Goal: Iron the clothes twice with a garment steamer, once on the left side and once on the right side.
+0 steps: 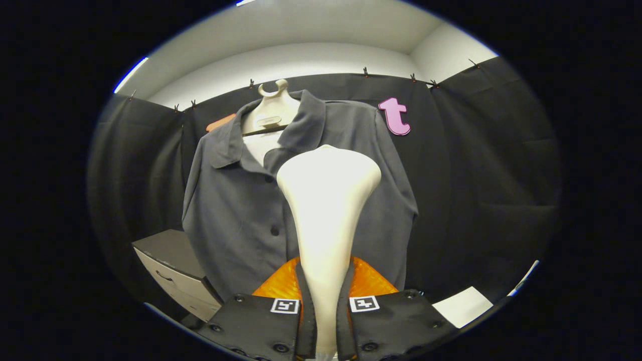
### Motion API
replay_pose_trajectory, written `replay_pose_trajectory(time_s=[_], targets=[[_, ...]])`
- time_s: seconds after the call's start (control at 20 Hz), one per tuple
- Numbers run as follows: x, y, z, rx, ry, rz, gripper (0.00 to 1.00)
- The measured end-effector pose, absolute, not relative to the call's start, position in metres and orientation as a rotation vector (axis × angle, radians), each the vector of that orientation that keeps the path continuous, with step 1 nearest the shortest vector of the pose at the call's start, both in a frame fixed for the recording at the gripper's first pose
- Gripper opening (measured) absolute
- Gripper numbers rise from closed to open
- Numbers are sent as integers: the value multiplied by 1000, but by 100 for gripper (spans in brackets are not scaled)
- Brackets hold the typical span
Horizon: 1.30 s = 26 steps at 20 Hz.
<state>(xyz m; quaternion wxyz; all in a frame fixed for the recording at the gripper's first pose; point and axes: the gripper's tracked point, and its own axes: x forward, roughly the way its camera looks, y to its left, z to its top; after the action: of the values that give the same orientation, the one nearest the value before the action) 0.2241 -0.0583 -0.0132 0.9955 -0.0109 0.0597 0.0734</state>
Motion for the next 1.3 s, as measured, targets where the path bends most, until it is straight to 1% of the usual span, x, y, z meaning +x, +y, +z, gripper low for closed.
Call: replay_pose_trajectory(time_s=[0.25, 0.5, 0.85, 1.3], targets=[[261, -82, 21, -43, 75, 119, 23], [288, -87, 18, -31, 76, 128, 23], [289, -84, -16, -12, 103, 182, 23], [270, -86, -93, 1, 206, 202, 23]])
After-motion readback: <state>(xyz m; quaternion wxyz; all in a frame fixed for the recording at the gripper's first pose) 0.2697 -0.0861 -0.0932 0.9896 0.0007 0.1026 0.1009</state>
